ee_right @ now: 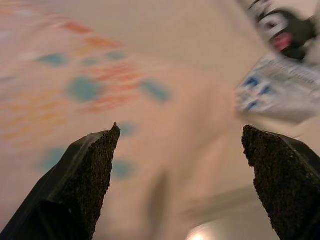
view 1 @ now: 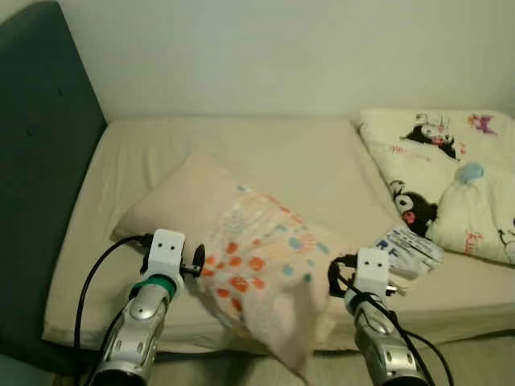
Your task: Clean up the room
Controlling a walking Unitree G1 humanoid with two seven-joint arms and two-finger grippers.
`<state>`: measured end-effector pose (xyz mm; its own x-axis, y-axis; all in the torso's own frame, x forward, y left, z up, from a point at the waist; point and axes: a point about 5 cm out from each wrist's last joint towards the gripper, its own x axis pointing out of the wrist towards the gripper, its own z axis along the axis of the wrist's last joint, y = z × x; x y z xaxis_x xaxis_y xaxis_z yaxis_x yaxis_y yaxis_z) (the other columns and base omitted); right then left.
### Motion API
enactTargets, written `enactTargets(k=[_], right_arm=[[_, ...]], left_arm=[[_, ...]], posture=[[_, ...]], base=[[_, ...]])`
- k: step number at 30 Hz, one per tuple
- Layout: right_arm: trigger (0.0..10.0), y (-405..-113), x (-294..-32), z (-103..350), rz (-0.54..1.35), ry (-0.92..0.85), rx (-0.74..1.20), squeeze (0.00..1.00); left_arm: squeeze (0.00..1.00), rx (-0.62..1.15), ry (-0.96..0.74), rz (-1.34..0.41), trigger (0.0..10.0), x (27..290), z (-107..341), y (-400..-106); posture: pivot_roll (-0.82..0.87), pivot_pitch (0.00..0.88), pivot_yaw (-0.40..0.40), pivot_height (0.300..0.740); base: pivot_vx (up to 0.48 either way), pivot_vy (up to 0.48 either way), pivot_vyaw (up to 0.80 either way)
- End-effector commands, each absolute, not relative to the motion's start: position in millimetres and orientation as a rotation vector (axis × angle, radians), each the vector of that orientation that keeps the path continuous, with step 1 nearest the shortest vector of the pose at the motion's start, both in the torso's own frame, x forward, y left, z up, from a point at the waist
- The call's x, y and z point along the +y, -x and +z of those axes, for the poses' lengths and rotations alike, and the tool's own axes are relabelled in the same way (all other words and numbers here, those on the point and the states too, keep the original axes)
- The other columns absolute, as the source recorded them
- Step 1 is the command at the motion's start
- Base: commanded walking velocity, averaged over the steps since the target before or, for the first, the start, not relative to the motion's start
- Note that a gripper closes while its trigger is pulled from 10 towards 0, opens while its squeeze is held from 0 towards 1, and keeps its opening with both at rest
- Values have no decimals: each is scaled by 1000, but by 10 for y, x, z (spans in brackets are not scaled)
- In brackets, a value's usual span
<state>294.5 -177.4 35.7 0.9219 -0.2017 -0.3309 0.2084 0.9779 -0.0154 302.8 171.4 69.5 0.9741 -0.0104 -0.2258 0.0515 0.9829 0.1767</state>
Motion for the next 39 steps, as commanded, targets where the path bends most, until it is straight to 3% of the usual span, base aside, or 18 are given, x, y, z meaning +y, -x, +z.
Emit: enactTargets(k=[1,20,34,39], right_arm=[[10000,-2929,-1775,316,-215,-27,357,0],[10000,-2835,-1794,243,-249,-47,368,0],[10000,-2891,-1733,263,-241,-59,368,0],[10000,-2830,-1736,207,-228,-60,389,0]], left_arm=[[0,255,-206,-39,10000,1708,647,-3010],[0,320,-214,-70,10000,1677,546,-2982],[0,304,-184,-106,10000,1593,592,-3052],[0,309,-185,-94,10000,1610,537,-2943]], posture=[[165,16,50,740],[145,0,74,740],[152,0,74,740],[170,0,40,740]], base=[[0,0,0],[0,-455,0],[0,0,0],[0,0,0]])
